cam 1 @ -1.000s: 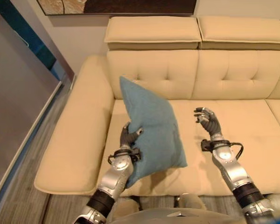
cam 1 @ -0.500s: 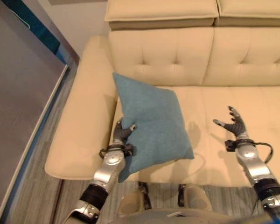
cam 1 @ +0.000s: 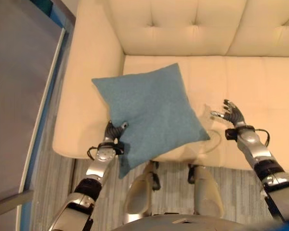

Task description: Pick up all the scattered cushions and arrange them neatly on the sofa.

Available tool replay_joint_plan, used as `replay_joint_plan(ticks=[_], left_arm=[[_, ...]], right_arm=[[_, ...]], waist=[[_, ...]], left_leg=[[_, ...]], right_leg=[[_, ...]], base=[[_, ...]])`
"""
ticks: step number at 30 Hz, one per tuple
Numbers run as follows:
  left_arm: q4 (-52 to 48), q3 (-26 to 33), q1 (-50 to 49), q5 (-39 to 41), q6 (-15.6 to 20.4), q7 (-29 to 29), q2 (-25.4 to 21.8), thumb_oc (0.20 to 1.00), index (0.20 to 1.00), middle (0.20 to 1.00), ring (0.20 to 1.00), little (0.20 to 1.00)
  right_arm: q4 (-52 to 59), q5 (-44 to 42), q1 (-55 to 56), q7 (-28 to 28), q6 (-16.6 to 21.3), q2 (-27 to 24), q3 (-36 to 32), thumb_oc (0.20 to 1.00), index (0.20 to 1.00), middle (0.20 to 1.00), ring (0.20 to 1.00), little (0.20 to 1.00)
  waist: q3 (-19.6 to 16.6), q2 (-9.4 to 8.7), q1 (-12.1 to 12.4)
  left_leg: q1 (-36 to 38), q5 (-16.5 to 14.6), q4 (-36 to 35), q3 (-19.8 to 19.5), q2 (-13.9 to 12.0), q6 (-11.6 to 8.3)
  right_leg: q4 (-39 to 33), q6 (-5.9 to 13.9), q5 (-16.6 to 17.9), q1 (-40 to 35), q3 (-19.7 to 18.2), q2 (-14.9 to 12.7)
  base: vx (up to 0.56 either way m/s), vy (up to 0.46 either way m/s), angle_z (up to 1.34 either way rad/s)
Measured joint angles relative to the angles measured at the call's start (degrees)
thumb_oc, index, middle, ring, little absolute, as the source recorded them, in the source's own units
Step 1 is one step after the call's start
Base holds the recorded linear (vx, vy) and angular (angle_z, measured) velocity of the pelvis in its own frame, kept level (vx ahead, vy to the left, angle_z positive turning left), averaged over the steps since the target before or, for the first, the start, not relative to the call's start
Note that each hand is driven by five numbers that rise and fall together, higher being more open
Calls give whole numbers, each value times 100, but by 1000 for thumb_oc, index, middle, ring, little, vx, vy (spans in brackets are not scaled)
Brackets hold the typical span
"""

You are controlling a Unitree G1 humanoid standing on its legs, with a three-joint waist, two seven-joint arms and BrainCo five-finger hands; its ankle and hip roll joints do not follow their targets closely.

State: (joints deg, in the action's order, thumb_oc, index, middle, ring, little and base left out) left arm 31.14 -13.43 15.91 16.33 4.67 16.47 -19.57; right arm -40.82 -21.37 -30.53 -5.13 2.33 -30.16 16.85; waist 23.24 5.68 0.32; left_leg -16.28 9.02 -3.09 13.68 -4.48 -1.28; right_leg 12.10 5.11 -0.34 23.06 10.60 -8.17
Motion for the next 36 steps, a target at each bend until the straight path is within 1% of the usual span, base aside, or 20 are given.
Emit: replay_joint_plan(ticks=[1, 2, 6, 8, 11, 12, 14, 16, 19, 21, 23, 24, 25, 26, 27, 29, 30, 33, 34, 36], left_arm=[[37, -5, 83, 4, 42, 2, 2, 200, 200, 200, 200, 200], [76, -6, 243, 6, 72, 1, 4, 200, 200, 200, 200, 200], [118, -14, 500, 21, 125, 11, 0, 200, 200, 200, 200, 200], [103, -12, 571, 55, 190, 18, -1, 200, 200, 200, 200, 200], [-144, -20, 713, 121, 249, 153, 40, 200, 200, 200, 200, 200], [-350, -43, 730, 141, 273, 200, 70, 200, 200, 200, 200, 200], [-440, -127, 852, 253, 328, 267, 74, 200, 200, 200, 200, 200], [-478, -139, 985, 303, 328, 357, 107, 200, 200, 200, 200, 200], [-505, -180, 1136, 343, 330, 465, 182, 200, 200, 200, 200, 200], [-500, -109, 1227, 415, 334, 699, 354, 200, 200, 200, 200, 200], [-447, -48, 1232, 502, 332, 813, 452, 200, 200, 200, 200, 200], [-447, -41, 1232, 506, 332, 854, 458, 200, 200, 200, 200, 200], [-442, -3, 1230, 511, 332, 882, 488, 200, 200, 200, 200, 200], [-402, 27, 1228, 516, 332, 890, 490, 200, 200, 200, 200, 200], [-387, 28, 1210, 554, 331, 892, 477, 200, 200, 200, 200, 200], [-387, 27, 1179, 554, 331, 892, 481, 200, 200, 200, 200, 200], [-388, 51, 1058, 555, 332, 893, 477, 200, 200, 200, 200, 200], [-488, 44, 855, 562, 330, 890, 521, 200, 200, 200, 200, 200], [-739, -46, 621, 642, 320, 886, 563, 200, 200, 200, 200, 200], [-927, -188, 506, 684, 314, 874, 567, 200, 200, 200, 200, 200]], right_arm=[[-187, 0, -254, 31, -8, -26, 146, 1000, 1000, 1000, 1000, 1000], [-297, 10, -568, 50, -16, -20, 178, 1000, 1000, 1000, 1000, 1000], [-425, 152, -1007, 27, -15, 4, 331, 1000, 1000, 1000, 1000, 1000], [-602, 412, -1282, -16, -16, -20, 554, 1000, 1000, 1000, 1000, 1000], [-625, 1159, -1562, -198, -13, -103, 962, 1000, 1000, 1000, 1000, 1000], [-664, 1377, -1601, -282, -14, -83, 989, 1000, 1000, 1000, 1000, 1000], [-811, 1583, -1842, -369, -21, -62, 1093, 1000, 1000, 1000, 1000, 1000], [-875, 1706, -2006, -446, -23, 50, 1100, 1000, 1000, 1000, 1000, 1000], [-920, 1712, -2114, -534, -75, 170, 1070, 1000, 1000, 1000, 1000, 1000], [-975, 1577, -2162, -683, -84, 510, 997, 1000, 1000, 1000, 1000, 1000], [-944, 1316, -2089, -752, -66, 676, 847, 1000, 1000, 1000, 1000, 1000], [-813, 1074, -1998, -765, -62, 703, 780, 200, 200, 200, 200, 200], [-537, 842, -1814, -789, -45, 788, 641, 200, 200, 200, 200, 200], [-333, 598, -1624, -806, 55, 870, 563, 200, 200, 200, 200, 200], [-279, 465, -1571, -814, 109, 883, 568, 200, 200, 200, 200, 200], [-253, 437, -1487, -813, 118, 880, 585, 200, 200, 200, 200, 200], [152, 341, -1159, -813, 116, 855, 609, 200, 200, 200, 200, 200], [551, 342, -788, -814, 109, 756, 643, 200, 200, 200, 200, 200], [967, 344, -375, -814, 112, 685, 523, 200, 200, 200, 200, 200], [1307, 358, 27, -880, 114, 678, 331, 200, 200, 200, 200, 200]], waist=[[6, -9, 4], [31, -20, 60], [170, -66, 93], [190, -87, 112], [378, -80, 198], [394, -96, 261], [494, -77, 278], [524, -101, 289], [574, -99, 302], [573, -100, 230], [572, -102, 203], [572, -103, 204], [569, -108, 200], [569, -109, 186], [565, -116, 155], [539, -156, 148], [521, -184, 123], [495, -212, 61], [484, -235, 51], [473, -250, 0]], left_leg=[[-142, -4, 47, -27, 16, -7], [-290, 71, 11, -43, 33, -3], [-527, 155, -4, -187, 86, -6], [-693, 172, 15, -211, 113, -17], [-908, 265, -6, -324, 143, -6], [-1012, 291, -12, -344, 146, -7], [-1102, 366, -17, -367, 176, 45], [-1253, 391, 0, -417, 216, 68], [-1291, 406, -18, -467, 245, 40], [-1407, 387, 19, -489, 237, 63], [-1422, 390, 27, -487, 238, 60], [-1422, 390, 31, -486, 240, 60], [-1417, 401, 26, -487, 239, 46], [-1383, 410, 17, -483, 239, 34], [-1299, 410, 12, -481, 239, 37], [-1160, 394, 14, -479, 230, 51], [-949, 366, -35, -473, 223, 88], [-837, 364, -54, -466, 220, 87], [-729, 364, -74, -443, 221, 88], [-656, 357, -76, -402, 220, 96]], right_leg=[[95, -12, -14, 162, -5, -24], [163, -28, -1, 330, 16, -50], [319, -39, -12, 565, 119, -139], [401, -39, -13, 748, 126, -195], [473, -51, -6, 939, 216, -224], [499, -62, -12, 1043, 231, -248], [552, -81, -3, 1129, 276, -289], [645, -92, -11, 1293, 287, -329], [702, -63, -32, 1352, 300, -388], [745, -75, -31, 1458, 293, -384], [749, -86, -22, 1470, 293, -387], [749, -88, -21, 1469, 294, -386], [747, -110, -7, 1464, 294, -385], [742, -120, 0, 1428, 296, -384], [736, -120, 1, 1340, 302, -380], [720, -114, -4, 1206, 297, -372], [643, -110, -3, 990, 300, -357], [631, -89, -17, 884, 297, -350], [628, -104, -7, 796, 290, -352], [633, -76, -29, 739, 260, -346]], base=[[-29, -26, 15], [-45, -30, 16], [-37, -23, 19], [-26, -23, 9], [-38, -19, 17], [-28, 6, 17], [-28, 13, 14], [-19, 11, 10], [-13, 4, 5], [0, 0, 0], [27, 28, 2], [32, 27, 0], [31, 23, 0], [0, 0, 0], [0, 0, 0], [14, 12, -2], [32, 30, -5], [24, 16, -1], [3, 11, -5], [-3, 7, -6]])
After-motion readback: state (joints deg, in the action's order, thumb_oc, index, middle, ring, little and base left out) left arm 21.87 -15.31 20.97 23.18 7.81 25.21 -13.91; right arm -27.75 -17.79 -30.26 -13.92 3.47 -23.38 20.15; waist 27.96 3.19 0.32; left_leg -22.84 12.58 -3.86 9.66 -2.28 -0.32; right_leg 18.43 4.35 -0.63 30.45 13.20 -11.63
